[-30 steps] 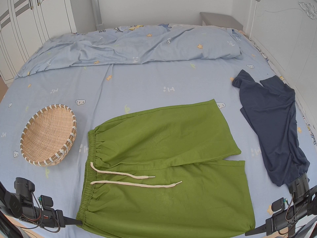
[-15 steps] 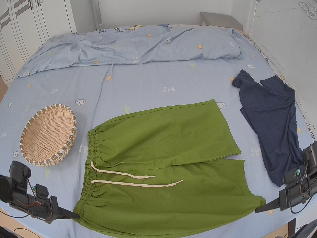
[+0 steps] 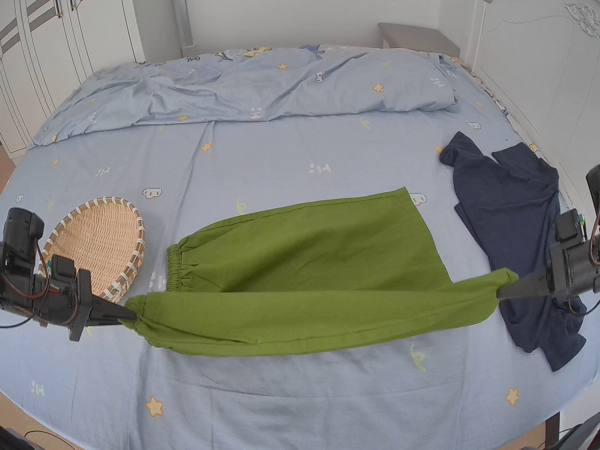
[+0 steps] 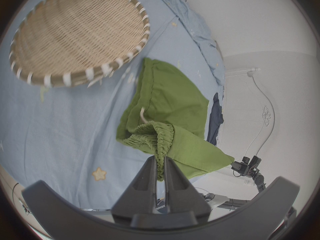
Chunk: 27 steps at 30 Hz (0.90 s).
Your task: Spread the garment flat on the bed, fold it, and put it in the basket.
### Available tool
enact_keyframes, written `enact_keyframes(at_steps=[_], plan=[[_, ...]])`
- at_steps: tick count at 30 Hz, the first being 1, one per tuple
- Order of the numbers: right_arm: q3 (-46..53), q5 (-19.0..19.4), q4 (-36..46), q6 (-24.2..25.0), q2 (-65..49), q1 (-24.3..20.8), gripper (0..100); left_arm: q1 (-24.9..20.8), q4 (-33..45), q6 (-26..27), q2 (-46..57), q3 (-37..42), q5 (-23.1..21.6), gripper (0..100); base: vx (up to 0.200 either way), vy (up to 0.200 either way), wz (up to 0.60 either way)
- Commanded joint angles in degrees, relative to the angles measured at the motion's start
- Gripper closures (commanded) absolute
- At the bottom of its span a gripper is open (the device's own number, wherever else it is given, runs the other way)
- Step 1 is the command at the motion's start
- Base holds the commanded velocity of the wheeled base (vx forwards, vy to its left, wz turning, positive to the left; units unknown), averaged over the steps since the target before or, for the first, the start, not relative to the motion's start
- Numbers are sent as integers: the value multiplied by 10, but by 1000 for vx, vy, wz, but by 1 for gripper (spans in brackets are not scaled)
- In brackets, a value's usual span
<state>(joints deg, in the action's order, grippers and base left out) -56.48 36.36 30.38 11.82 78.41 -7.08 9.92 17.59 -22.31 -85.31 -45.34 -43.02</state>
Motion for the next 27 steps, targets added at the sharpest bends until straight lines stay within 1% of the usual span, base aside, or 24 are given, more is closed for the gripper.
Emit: enact_keyframes(at_steps=[1,6,8,11,12,13,17,22,25,27], plan=[[-93,-2,0,-1,89,1,100,-10,3,-34,-79,-99,0,100,0,0,0],[-159,-3,-17,-7,141,0,100,-25,3,-57,-123,-172,0,100,0,0,0],[-172,-3,-24,-6,149,0,100,-26,3,-60,-130,-185,0,100,0,0,0],[-210,-3,-47,-1,179,0,100,-27,7,-64,-159,-235,0,100,0,0,0],[-210,-3,-47,-1,179,0,100,-27,7,-64,-159,-235,0,100,0,0,0],[-232,-4,-54,-2,198,0,100,-27,8,-66,-174,-259,0,100,0,0,0],[-268,-5,-57,-3,225,1,100,-27,3,-67,-202,-287,2,100,0,0,0],[-308,-8,-71,-6,257,3,100,-24,18,-69,-226,-336,1,100,0,0,0],[-316,-8,-79,-6,262,10,100,-25,24,-70,-234,-347,1,100,0,0,0],[-346,-8,-88,-3,284,19,100,-25,28,-70,-255,-373,1,100,0,0,0]])
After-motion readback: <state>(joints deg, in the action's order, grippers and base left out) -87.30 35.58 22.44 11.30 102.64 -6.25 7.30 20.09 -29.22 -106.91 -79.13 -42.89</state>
